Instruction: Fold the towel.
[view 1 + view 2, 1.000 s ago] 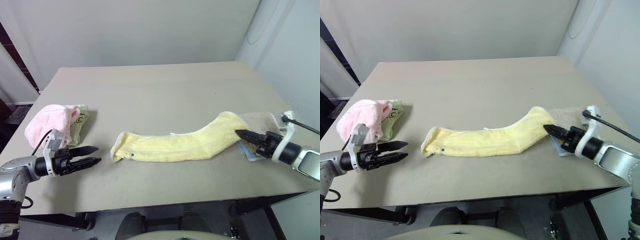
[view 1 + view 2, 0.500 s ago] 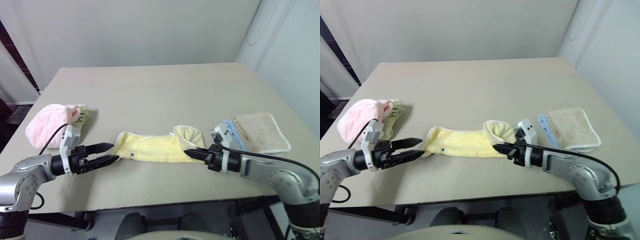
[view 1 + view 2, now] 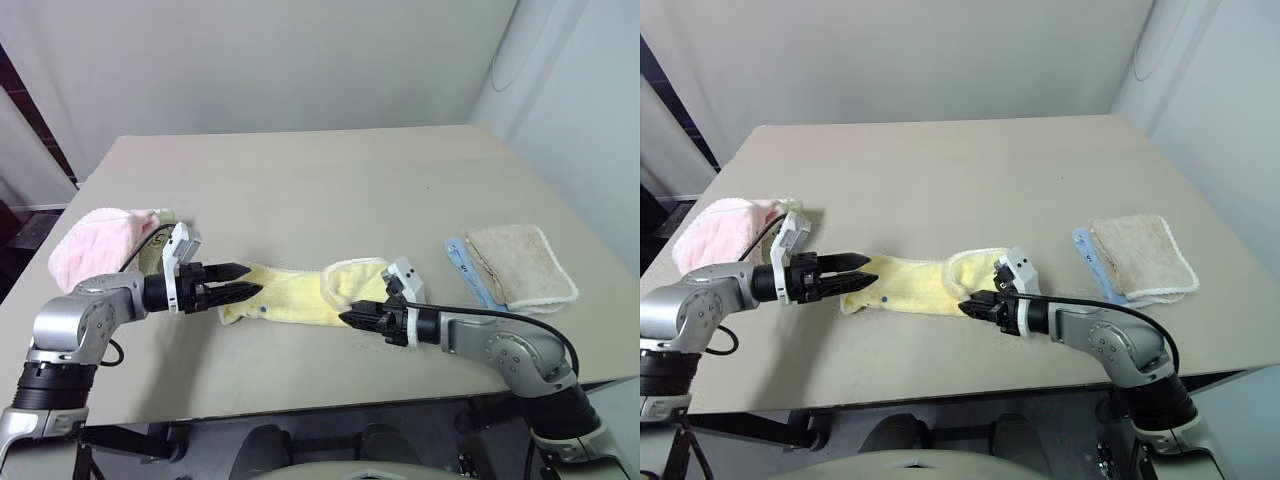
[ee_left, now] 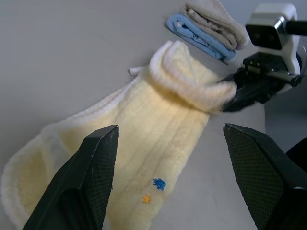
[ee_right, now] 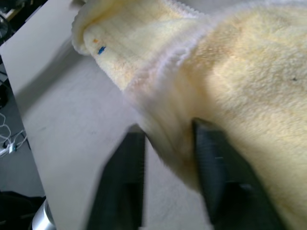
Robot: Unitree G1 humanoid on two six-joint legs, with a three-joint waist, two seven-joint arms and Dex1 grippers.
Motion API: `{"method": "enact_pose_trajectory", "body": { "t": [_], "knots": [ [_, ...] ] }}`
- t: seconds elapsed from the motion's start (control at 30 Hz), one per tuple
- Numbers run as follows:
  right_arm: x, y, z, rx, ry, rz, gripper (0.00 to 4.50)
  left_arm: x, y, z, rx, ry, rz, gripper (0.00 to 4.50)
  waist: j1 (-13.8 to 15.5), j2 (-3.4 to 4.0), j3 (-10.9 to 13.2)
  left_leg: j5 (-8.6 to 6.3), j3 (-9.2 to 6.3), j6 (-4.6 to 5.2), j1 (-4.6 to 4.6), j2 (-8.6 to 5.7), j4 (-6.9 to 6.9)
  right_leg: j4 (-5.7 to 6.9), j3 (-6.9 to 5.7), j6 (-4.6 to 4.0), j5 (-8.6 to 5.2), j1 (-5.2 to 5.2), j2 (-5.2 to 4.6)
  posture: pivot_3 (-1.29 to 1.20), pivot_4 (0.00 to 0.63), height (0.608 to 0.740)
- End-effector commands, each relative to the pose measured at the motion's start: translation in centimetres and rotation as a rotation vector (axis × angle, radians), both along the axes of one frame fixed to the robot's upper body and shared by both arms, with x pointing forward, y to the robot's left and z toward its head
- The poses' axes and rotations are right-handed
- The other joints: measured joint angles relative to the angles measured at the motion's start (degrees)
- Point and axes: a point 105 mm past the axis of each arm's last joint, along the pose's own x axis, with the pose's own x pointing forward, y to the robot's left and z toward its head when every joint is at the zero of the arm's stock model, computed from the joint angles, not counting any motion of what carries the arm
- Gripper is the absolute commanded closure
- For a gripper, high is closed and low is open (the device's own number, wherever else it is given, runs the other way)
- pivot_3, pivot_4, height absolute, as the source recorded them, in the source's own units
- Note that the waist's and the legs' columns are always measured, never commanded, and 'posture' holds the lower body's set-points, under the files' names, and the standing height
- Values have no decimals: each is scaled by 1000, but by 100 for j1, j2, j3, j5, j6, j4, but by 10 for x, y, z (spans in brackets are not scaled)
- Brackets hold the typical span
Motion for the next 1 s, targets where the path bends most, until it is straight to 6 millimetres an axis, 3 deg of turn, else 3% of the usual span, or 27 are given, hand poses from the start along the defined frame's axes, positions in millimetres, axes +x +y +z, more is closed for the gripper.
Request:
{"method": "enact_pose_trajectory", "body": {
  "t": [0.03, 0.17, 0.33, 0.43, 0.53, 0.57, 0.67, 0.83, 0.9, 0.97, 1.0],
  "knots": [
    [5, 2, 13, 26, -57, 12, 1665, 3, -9, 20, -73, -66, -61, 841, -1, 0, 0, 0, 0, -1, 0, 0, 2, 1, 0, 0, 0, 0, 1, 0, 0, 701],
    [2, -15, 36, 107, -137, -8, 269, 3, -18, 27, -121, -100, -114, 841, 15, -2, 0, 1, 2, -1, -1, 0, 2, 1, 3, 0, 0, 0, 0, 0, 0, 701],
    [5, -44, 67, 202, -265, -56, 269, 7, -43, 25, -161, -163, -194, 841, 24, -6, 0, 1, 4, -1, 0, -4, 7, 0, 2, 1, 0, 6, 1, 0, 0, 701],
    [20, -56, 65, 159, -342, -126, 269, 12, -61, 15, -155, -207, -231, 841, -1, -6, 0, 1, 6, -1, 16, -4, 7, 0, 2, 1, 0, 23, 4, 0, 0, 701],
    [26, -59, 60, 143, -359, -149, 269, 16, -67, 10, -144, -238, -236, 841, -8, -6, 0, 2, 6, -3, 18, -3, 7, 3, 2, -1, 1, 23, 12, 0, 0, 701],
    [28, -57, 57, 159, -348, -140, 269, 19, -78, 2, -139, -236, -256, 841, -3, -6, 0, 2, 6, -3, 16, -1, 6, 3, 2, -1, 1, 20, 14, 0, 0, 701],
    [44, -56, 50, 196, -345, -188, 1213, 27, -110, -16, -110, -281, -297, 1775, 26, -5, -1, 2, 2, -3, 17, 0, 8, 4, 1, 0, 1, 25, 20, 0, 0, 701],
    [56, -52, 41, 206, -345, -223, 3102, 33, -140, -18, -160, -335, -310, 3669, 21, -6, 0, 3, 5, -4, 5, -3, 13, 1, 5, 16, 11, 16, 19, 0, 0, 701],
    [60, -50, 34, 193, -328, -235, 3860, 33, -152, -27, -125, -341, -322, 4446, 21, -6, 0, 3, 4, -4, 3, -2, 8, 2, 4, 18, 11, 10, 20, 0, 0, 701],
    [63, -49, 11, 98, -291, -247, 4462, 32, -158, -56, -1, -326, -339, 4500, 17, -4, -2, 3, 2, -4, 6, -2, 7, 4, 4, 19, 12, 13, 22, 0, 0, 701],
    [63, -48, 3, 63, -282, -246, 4462, 31, -158, -66, 35, -321, -346, 4500, 11, -1, -4, 3, 3, -4, 8, -2, 7, 4, 4, 18, 12, 13, 23, 0, 0, 701]
  ]
}}
